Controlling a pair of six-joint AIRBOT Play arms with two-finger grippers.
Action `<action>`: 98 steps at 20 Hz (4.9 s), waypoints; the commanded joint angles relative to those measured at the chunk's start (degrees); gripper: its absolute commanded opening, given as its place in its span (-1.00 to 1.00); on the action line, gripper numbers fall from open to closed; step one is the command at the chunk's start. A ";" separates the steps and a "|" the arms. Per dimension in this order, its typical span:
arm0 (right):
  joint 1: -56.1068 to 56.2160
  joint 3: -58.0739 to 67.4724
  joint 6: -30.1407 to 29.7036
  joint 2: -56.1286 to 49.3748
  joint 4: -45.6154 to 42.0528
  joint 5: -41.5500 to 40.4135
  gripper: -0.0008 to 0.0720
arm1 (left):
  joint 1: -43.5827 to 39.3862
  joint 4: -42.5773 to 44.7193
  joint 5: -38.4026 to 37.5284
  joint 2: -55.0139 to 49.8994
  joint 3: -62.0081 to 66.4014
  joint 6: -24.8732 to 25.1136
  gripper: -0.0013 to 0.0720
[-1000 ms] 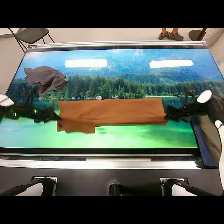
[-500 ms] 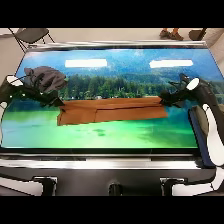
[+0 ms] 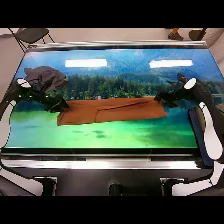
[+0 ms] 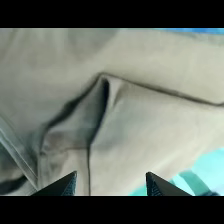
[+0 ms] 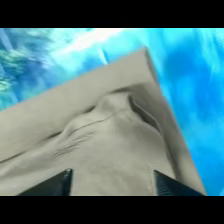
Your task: Fold the shirts.
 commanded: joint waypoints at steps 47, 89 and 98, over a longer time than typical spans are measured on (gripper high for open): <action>4.13 1.29 -3.08 30.49 20.59 18.75 -0.86 | -34.97 -19.85 30.05 1.05 2.08 -1.09 -0.87; 12.61 -20.83 -5.64 4.33 26.71 -2.97 -0.85 | -3.37 -3.43 19.41 44.33 -0.28 -4.13 -0.87; -3.78 8.55 4.63 14.93 -0.26 12.79 -0.85 | -3.37 -1.75 19.39 44.30 -0.28 -2.80 -0.86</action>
